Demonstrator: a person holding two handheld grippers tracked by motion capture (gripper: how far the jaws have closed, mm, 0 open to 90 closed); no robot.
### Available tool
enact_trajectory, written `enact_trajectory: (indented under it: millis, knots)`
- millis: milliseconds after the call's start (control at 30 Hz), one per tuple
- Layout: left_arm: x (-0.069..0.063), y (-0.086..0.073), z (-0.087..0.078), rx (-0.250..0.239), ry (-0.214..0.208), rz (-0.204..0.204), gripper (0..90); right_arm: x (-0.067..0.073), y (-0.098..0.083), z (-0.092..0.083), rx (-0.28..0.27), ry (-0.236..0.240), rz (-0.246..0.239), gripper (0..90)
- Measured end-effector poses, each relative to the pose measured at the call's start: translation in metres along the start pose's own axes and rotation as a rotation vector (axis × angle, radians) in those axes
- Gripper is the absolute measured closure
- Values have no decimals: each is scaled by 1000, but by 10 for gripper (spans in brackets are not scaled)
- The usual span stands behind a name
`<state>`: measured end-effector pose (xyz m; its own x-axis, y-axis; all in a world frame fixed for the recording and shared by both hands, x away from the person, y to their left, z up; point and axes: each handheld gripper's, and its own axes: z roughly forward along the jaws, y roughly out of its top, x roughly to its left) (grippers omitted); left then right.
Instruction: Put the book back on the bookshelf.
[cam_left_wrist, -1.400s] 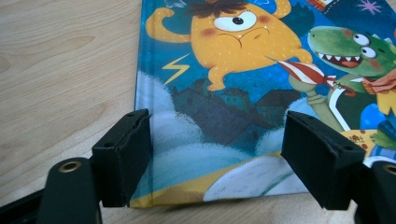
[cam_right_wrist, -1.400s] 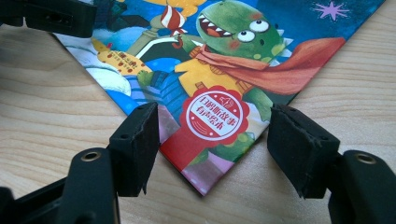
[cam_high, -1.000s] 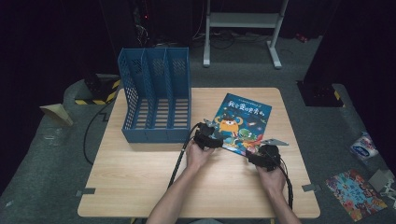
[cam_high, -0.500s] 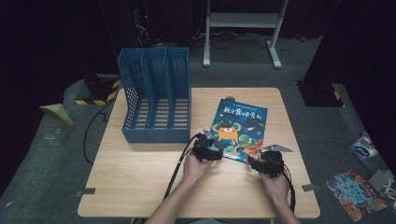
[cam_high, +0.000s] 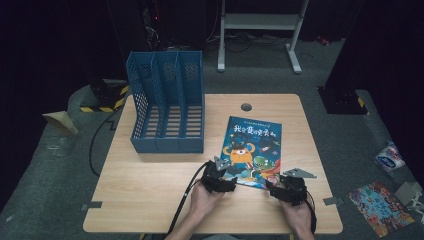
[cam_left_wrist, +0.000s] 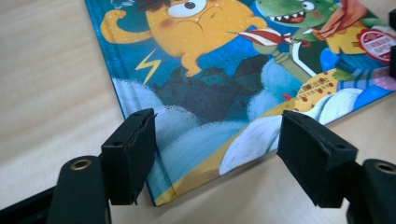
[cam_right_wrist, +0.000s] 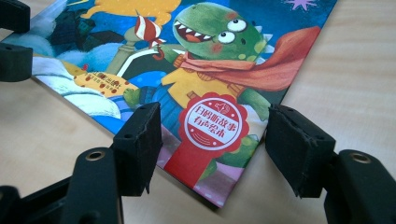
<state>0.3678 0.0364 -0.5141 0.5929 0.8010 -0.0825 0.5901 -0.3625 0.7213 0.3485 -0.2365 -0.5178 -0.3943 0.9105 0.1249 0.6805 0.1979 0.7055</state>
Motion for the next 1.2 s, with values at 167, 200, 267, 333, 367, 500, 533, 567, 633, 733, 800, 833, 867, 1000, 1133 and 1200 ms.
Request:
enact_trajectory:
  millis: [167, 200, 267, 333, 367, 500, 533, 567, 633, 733, 800, 833, 867, 1000, 1133, 1200]
  knots:
    - [-7, -17, -15, -16, -20, -15, 286, 10, -17, -16, 4, 30, -18, 415]
    - [-8, -20, -17, -18, -21, -16, 286, 10, -17, -16, 4, 30, -18, 415]
    - [-9, -23, -21, -15, -16, 2, 286, 13, -23, -22, 8, 47, -24, 432]
    - [-9, -24, -23, -13, -32, -5, 288, 11, -26, -25, 9, 71, -12, 439]
    - [-8, -25, -23, -12, -38, -4, 288, 10, -27, -27, 10, 92, 9, 443]
    - [-5, -25, -24, -13, -58, 0, 289, 2, -29, -29, 5, 155, 78, 449]
    - [-4, -25, -24, -15, -60, 2, 284, 0, -30, -30, 3, 176, 115, 449]
    - [-3, -25, -24, -15, -53, 12, 281, -1, -30, -30, 4, 179, 120, 447]
    - [-4, -25, -24, -17, -67, 2, 280, -1, -29, -29, 3, 179, 131, 445]
    - [-6, -25, -23, -18, -61, 2, 270, -1, -30, -30, 2, 185, 154, 441]
    - [-6, -26, -23, -21, -61, -1, 260, -2, -30, -30, -3, 200, 191, 436]
    - [-6, -26, -23, -23, -61, -1, 260, -2, -30, -30, -3, 200, 191, 436]
    - [-6, -26, -23, -24, -54, 8, 260, -4, -31, -30, -8, 219, 232, 428]
    - [-7, -27, -23, -28, -57, 3, 257, -9, -32, -29, -16, 255, 296, 428]
    - [-8, -27, -23, -30, -50, 16, 251, -10, -33, -29, -28, 267, 318, 428]
    - [-9, -28, -22, -30, -43, 23, 246, -12, -34, -29, -33, 280, 334, 428]
